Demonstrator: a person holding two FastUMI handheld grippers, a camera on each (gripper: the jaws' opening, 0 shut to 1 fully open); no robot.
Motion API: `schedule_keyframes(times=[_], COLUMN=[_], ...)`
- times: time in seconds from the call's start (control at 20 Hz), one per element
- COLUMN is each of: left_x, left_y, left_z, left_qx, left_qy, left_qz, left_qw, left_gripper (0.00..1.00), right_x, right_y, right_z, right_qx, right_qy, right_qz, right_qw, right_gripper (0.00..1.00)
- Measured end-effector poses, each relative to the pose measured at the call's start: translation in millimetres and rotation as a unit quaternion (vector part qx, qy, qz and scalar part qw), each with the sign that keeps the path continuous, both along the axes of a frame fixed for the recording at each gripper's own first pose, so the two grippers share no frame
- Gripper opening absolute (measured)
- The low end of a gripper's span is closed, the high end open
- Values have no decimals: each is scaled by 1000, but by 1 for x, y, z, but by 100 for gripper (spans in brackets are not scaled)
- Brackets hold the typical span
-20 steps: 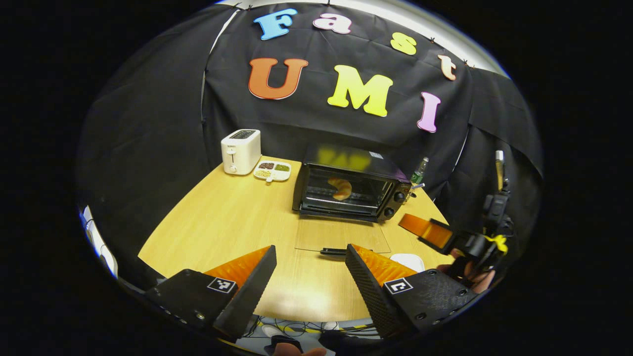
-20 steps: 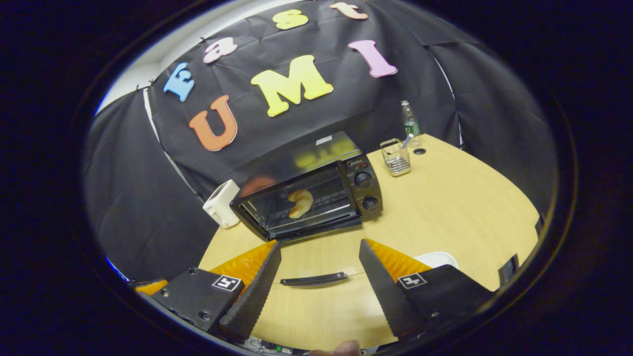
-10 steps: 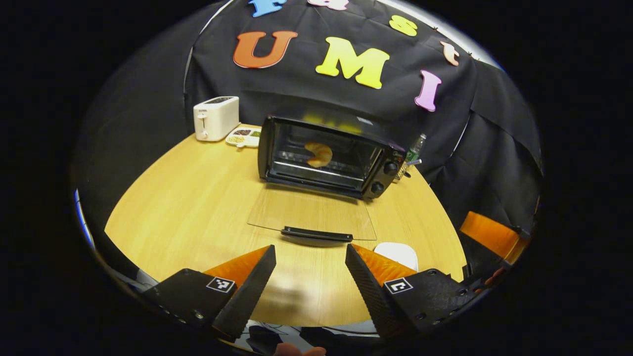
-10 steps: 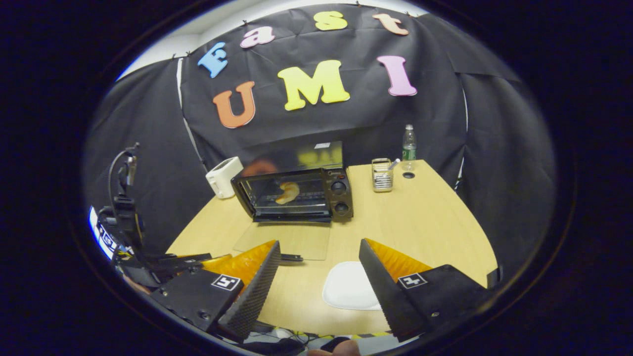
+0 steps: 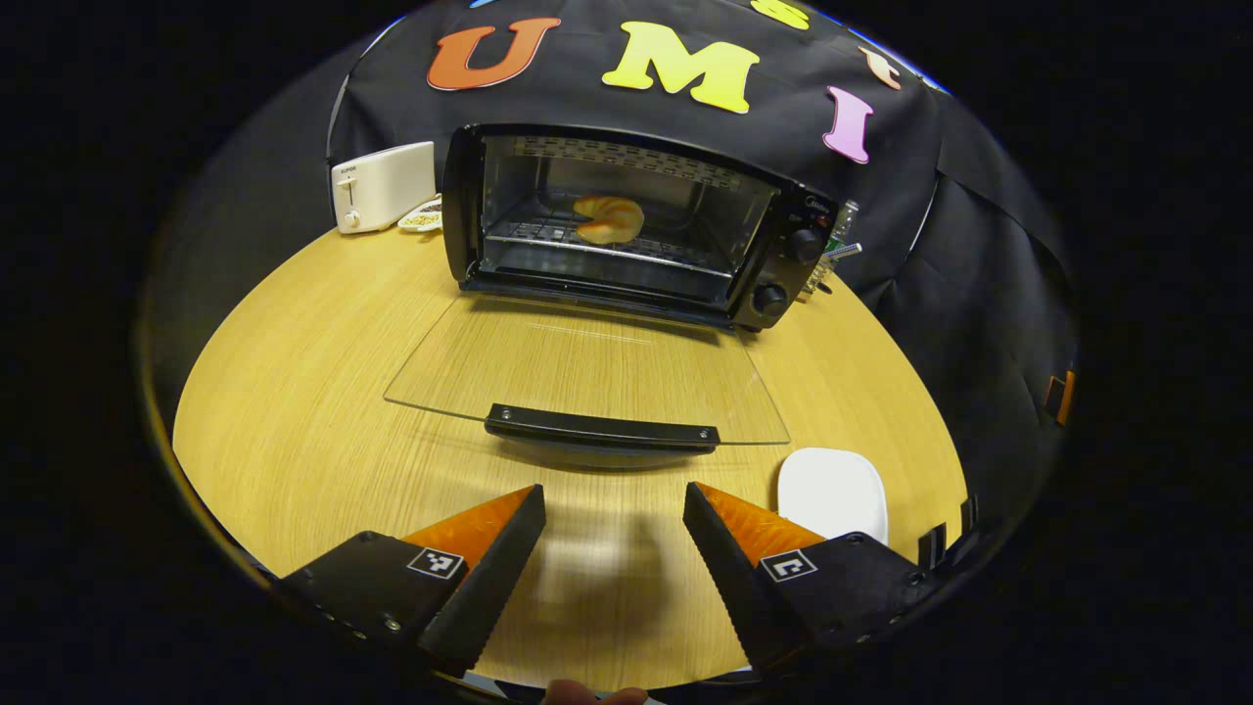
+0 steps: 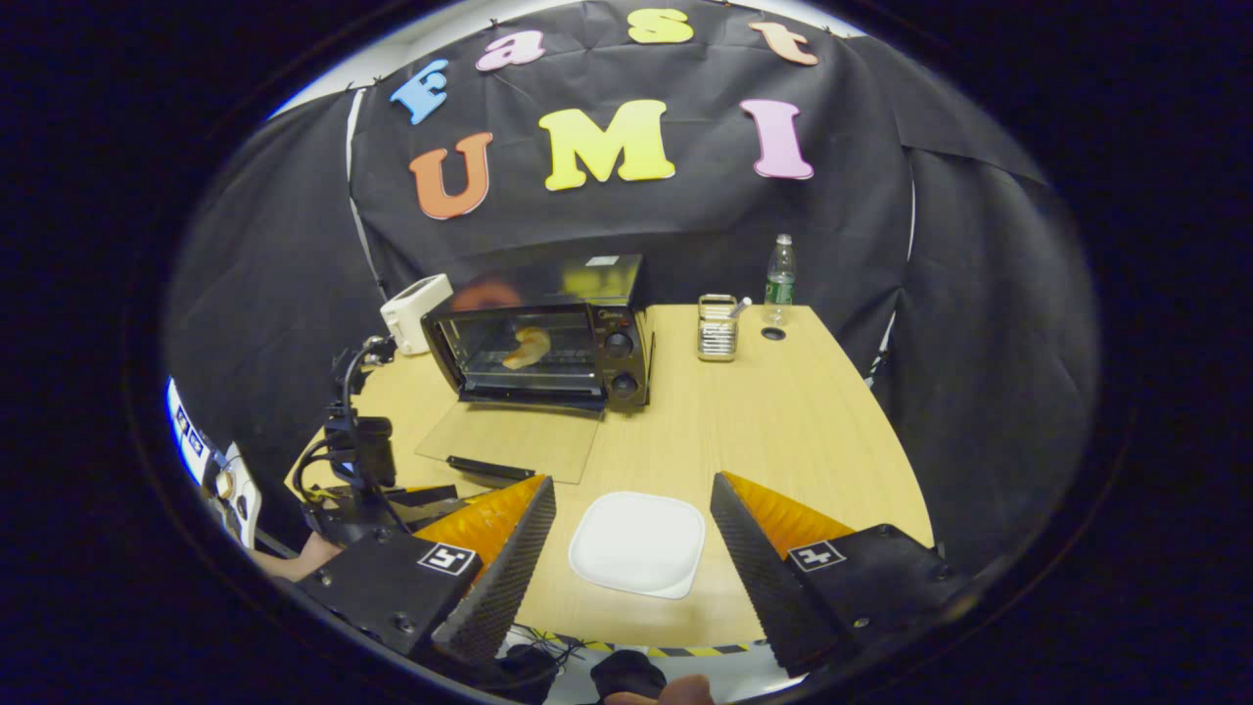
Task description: Open the electric oven with the left hand, put the food in, and close the electric oven.
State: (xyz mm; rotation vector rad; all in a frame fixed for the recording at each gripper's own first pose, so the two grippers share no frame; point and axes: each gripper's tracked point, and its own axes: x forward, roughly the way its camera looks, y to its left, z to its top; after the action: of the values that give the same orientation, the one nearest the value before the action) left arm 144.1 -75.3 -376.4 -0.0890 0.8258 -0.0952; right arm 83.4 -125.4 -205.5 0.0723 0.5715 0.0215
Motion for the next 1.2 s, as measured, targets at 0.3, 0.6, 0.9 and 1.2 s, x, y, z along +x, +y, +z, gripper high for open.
schedule_keyframes(times=[0.3, 0.6, 0.9, 1.2], left_x=[19, 25, 60, 97], left_y=[1, 0, -7, -13], left_z=[-21, -15, 65, 191], left_qx=[37, 59, 58, 42], left_qy=[-2, -30, -125, -237], left_qz=[-3, -18, -24, -20], left_qw=[999, 998, 990, 970], left_gripper=[94, 94, 96, 94], right_x=[-13, -12, -11, -2], right_y=[-15, -23, -19, -8], right_z=[-4, 11, 24, 59], right_qx=[5, 7, 14, 20], right_qy=[16, 6, -8, -62], right_qz=[-7, -9, 1, 9], right_qw=[1000, 1000, 1000, 998], right_gripper=[97, 97, 97, 97])
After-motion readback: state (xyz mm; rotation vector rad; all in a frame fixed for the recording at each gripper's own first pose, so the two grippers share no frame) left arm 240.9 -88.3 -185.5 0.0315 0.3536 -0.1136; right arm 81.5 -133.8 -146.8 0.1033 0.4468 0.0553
